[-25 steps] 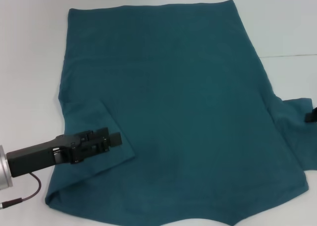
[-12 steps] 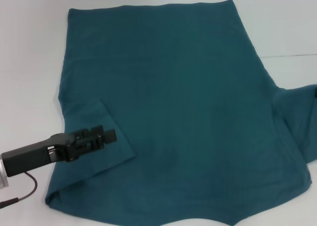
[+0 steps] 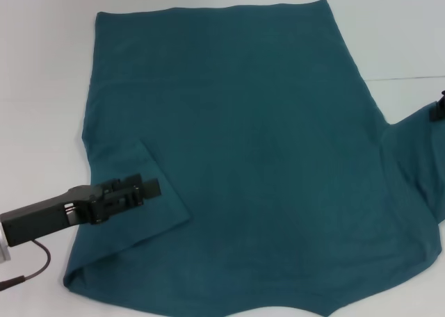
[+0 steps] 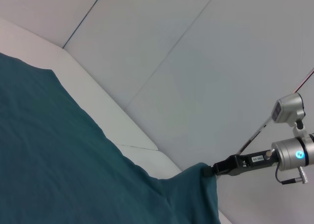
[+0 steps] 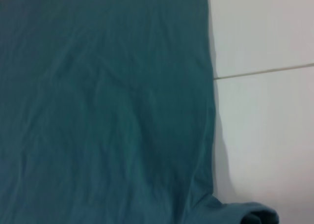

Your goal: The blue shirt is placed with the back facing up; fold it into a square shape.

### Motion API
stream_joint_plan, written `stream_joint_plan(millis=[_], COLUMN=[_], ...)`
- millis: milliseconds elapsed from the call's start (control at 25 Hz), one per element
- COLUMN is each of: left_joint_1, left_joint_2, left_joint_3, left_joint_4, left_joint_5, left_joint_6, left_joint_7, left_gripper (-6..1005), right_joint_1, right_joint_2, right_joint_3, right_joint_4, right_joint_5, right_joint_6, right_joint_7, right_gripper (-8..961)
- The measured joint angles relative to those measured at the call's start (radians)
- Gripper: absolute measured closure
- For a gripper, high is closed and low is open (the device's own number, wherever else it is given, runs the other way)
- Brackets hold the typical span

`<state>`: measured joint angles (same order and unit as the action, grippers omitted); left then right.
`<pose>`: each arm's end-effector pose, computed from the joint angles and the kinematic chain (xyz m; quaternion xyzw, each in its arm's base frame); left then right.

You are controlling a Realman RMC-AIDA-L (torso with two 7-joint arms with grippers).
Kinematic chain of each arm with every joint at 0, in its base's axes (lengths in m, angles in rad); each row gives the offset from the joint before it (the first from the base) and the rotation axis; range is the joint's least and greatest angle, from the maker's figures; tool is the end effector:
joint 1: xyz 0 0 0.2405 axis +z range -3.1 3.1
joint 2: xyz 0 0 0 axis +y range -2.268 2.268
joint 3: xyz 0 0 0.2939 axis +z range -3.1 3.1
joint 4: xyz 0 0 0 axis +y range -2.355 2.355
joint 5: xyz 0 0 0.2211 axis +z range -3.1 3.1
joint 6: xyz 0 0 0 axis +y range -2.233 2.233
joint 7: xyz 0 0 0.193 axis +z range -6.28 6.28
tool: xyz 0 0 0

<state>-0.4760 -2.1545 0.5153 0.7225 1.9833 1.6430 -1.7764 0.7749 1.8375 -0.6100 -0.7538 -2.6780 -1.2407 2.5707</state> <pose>-0.2741 0.3578 -0.0503 -0.8379 -0.4122 -0.3447 0.0958 0.3480 0.4946 0.0933 -0.7277 0.5924 0.0256 0.3447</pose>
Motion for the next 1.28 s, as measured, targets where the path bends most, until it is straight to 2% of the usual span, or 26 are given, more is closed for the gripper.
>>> stream_joint_plan(millis=[160, 320, 560, 880, 1280], left_joint_1=[0.000, 0.000, 0.001, -0.003, -0.003], left_joint_2=[-0.002, -0.004, -0.005, -0.007, -0.007], left_joint_3=[0.000, 0.000, 0.000, 0.000, 0.000], left_joint_4=[0.000, 0.000, 0.000, 0.000, 0.000], left_joint_5=[0.000, 0.000, 0.000, 0.000, -0.002], left_joint_6=[-0.003, -0.014, -0.020, -0.023, -0.025], left_joint_7=[0.000, 0.001, 0.002, 0.001, 0.000], left_gripper=[306, 305, 305, 305, 305], right_joint_1=[0.000, 0.003, 0.018, 0.030, 0.018], right_joint_2=[0.000, -0.013, -0.010, -0.019, -0.038], right_joint_3=[0.005, 0.005, 0.009, 0.005, 0.001], right_joint_4=[-0.019, -0.009, -0.023, -0.025, -0.103], right_joint_5=[0.001, 0.005, 0.007, 0.046, 0.038], right_joint_6=[-0.025, -0.074, -0.115, -0.165, -0.145], right_joint_7=[0.000, 0.000, 0.000, -0.004, 0.025], right_gripper=[947, 947, 947, 948, 947])
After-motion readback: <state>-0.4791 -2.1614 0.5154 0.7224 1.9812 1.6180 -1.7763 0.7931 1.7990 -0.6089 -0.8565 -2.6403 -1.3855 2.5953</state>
